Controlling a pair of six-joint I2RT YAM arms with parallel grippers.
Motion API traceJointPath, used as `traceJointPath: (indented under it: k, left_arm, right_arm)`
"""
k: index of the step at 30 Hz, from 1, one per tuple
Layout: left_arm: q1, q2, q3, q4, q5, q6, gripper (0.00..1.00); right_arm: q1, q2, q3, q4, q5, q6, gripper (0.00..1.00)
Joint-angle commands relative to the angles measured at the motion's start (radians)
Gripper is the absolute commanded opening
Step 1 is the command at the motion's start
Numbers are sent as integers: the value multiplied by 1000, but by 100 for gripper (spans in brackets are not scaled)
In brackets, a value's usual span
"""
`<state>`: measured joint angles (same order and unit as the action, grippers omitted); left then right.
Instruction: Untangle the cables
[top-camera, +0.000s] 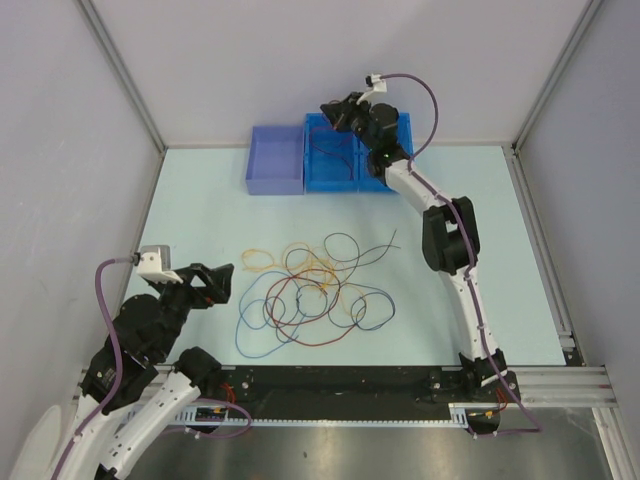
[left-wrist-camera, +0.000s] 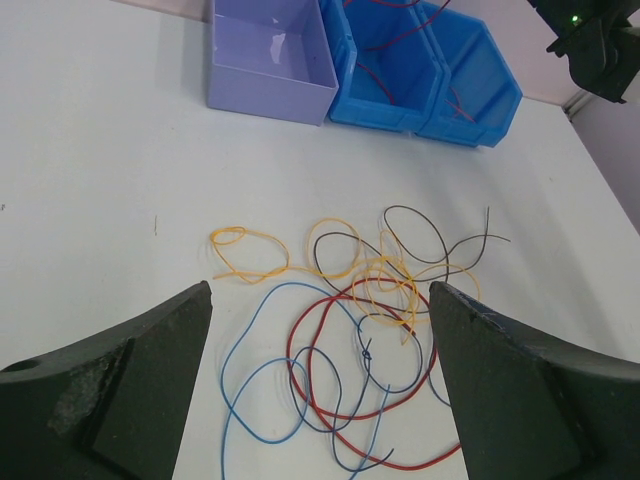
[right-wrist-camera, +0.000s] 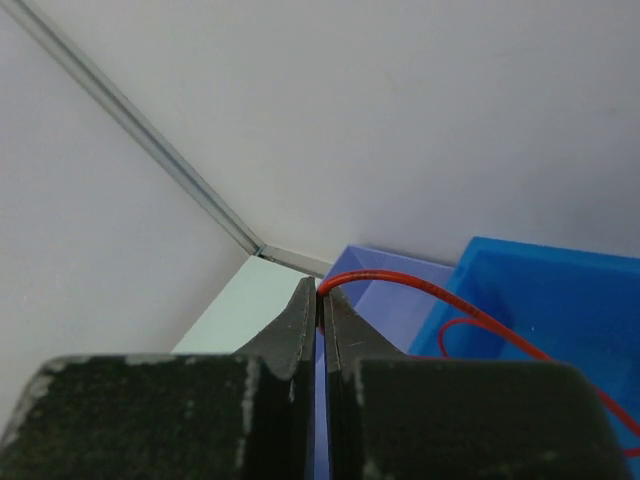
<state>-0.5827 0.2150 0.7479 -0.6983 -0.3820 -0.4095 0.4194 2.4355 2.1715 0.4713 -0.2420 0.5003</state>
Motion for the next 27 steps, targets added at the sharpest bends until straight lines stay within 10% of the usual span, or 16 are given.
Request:
traceJointPath:
  k: [1, 7, 13, 27]
  left_arm:
    - [18, 11, -7, 20, -5, 6, 95]
    - [20, 9, -9, 22, -3, 6, 95]
    - [20, 6, -9, 25, 0, 8, 94]
    - [21, 7, -5, 19, -9, 3, 95]
  right_arm:
    - [-10, 68, 80, -54, -37, 118, 0]
    - [-18, 108, 132, -97, -68, 193, 2]
    - [-19, 71, 156, -178, -141, 215, 62]
    - [-36, -222, -129, -681, -212, 274, 74]
